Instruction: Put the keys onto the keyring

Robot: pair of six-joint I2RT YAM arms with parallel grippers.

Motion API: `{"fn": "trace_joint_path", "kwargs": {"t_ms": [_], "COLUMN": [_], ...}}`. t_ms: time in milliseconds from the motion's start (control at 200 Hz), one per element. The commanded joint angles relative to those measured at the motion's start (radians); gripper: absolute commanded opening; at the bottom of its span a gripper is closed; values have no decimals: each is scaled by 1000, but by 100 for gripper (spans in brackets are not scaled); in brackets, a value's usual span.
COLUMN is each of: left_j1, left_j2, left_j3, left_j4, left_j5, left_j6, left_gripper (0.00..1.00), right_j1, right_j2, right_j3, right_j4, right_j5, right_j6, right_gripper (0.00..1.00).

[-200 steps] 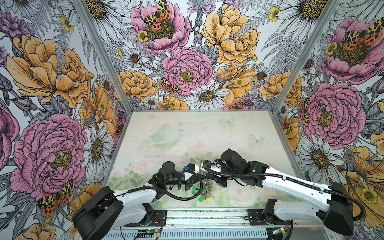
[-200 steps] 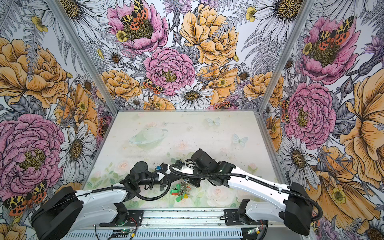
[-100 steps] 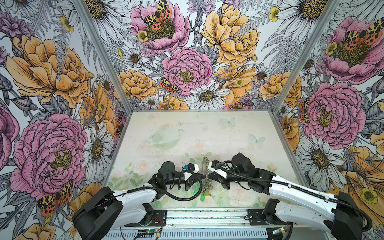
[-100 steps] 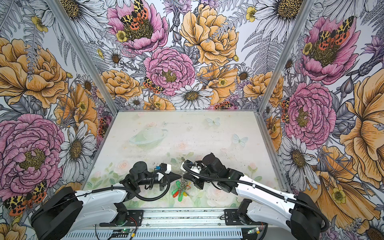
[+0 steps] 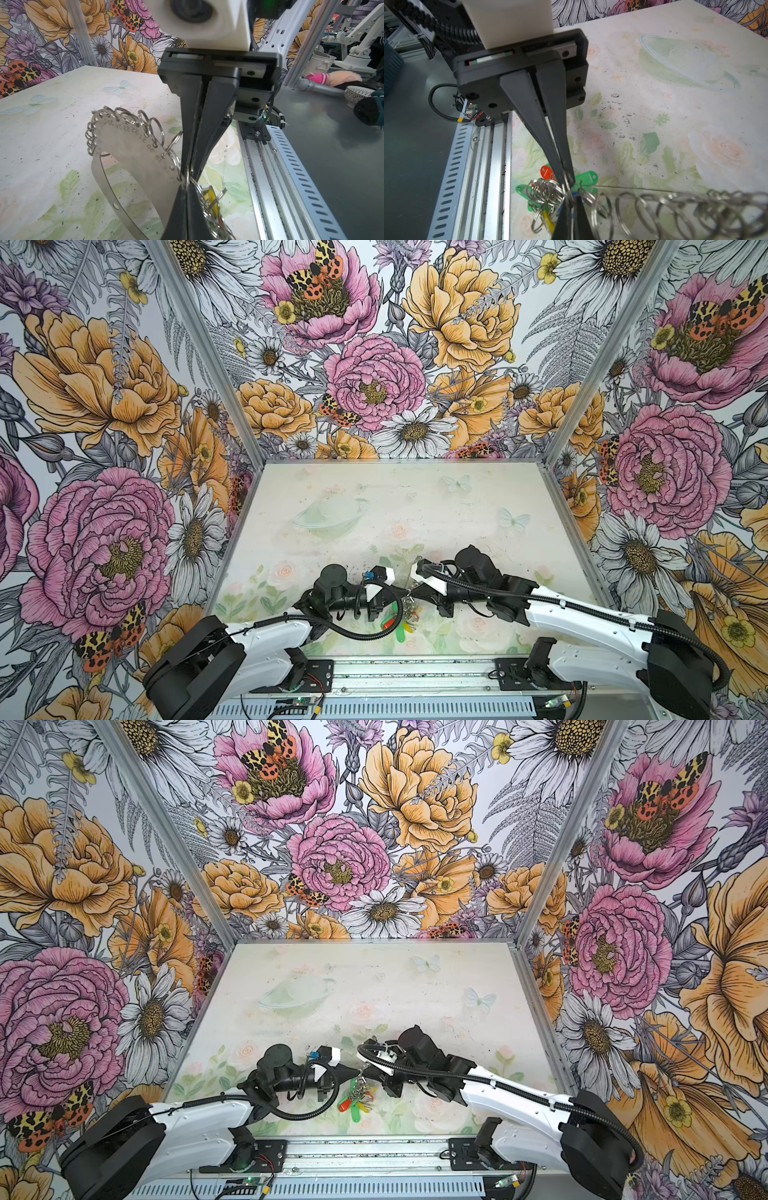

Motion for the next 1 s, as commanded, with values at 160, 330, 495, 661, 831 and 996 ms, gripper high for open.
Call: {"fn": "trace_joint_path", "kwargs": {"t_ms": [160, 330, 495, 661, 831, 996], "left_j1": [11, 14, 13, 13, 13, 14], "left_j2": [-54, -57, -39, -35, -33, -42], "left_j3": [-2, -1, 3, 1, 1, 1], "left_j4": [121, 123, 139, 145, 138, 114], "left_j5": [18, 24, 50, 49, 36, 22], "left_j6": [-22, -26, -35, -37, -31, -14], "left_gripper": [0, 0, 0, 0, 0, 0], "right_j1": [8, 11, 19, 27, 34, 7], "right_j2": [-11, -1, 41, 74, 43, -82], "right_j3": [-27, -26, -8, 4, 3, -41], "right_j4": [25, 31, 79, 90, 57, 20], "right_j5": [33, 27, 2, 3, 80, 168], "right_j6": [6, 8, 18, 21, 15, 13], "right_gripper": [0, 9, 4, 3, 6, 10]}}
